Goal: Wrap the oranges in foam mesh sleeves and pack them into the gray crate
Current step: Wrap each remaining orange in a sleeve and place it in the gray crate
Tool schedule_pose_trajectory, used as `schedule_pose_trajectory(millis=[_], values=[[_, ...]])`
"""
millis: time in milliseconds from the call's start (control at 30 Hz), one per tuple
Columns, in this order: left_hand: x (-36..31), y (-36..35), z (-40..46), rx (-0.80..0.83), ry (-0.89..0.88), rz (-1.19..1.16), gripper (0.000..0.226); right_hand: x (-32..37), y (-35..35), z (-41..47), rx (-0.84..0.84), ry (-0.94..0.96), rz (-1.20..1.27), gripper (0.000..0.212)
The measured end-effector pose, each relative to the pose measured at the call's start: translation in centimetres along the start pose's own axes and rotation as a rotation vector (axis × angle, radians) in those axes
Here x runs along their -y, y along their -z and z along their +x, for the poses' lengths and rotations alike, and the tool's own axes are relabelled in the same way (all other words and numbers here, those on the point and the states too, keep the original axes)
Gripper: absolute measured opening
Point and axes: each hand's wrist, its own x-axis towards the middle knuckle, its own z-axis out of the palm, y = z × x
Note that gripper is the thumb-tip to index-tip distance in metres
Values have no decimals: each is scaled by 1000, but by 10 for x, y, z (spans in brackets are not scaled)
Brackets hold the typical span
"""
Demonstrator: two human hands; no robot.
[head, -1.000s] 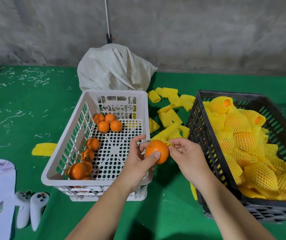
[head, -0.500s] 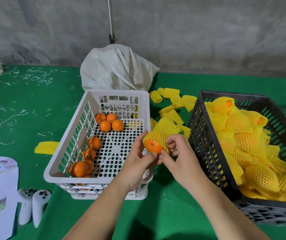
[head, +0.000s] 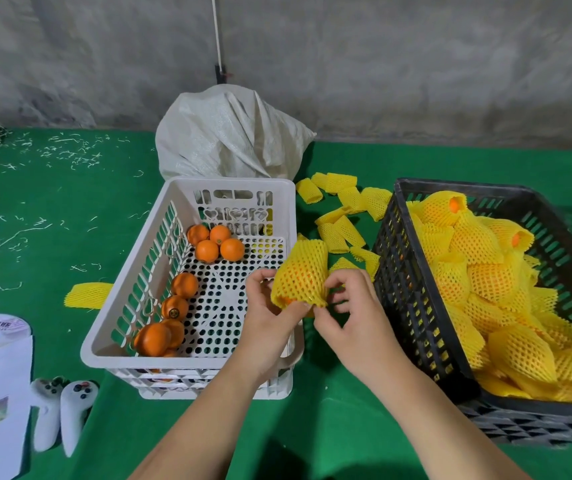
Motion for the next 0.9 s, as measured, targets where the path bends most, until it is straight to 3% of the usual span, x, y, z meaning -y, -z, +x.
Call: schedule_pose_trajectory(millis=[67,133,267,367,433,500,600,667,767,900], values=[[1,3,2,111,9,-54,72,-1,-1,-1,-24,-13,51,33],[3,2,2,171,-5,-51,73,0,-1,0,-77,18,25,27],[4,-4,1,72,-33,-11,67,3,-2,-1,-171,74,-59,16],[5,-2,3,-22,-42,5,73,7,-9,-6,-143,161,-143,15],[6,1,4,-9,-43,24,77,9,-14,-9,-84,92,-121,22],[7,2,4,9,-51,70,80,10,-15,-9,-5,-54,-25,43],[6,2,1,7,-63,87,80,13,-14,-6,132,-345,458,68],[4,1,-1,-8,-92,122,76,14,-13,-1,106,-504,759,72],[5,-4,-7,32,-164,191,73,20,-19,8,96,-525,645,85],[8,-8,-12,51,-271,325,76,24,-24,14,-95,-567,656,65]])
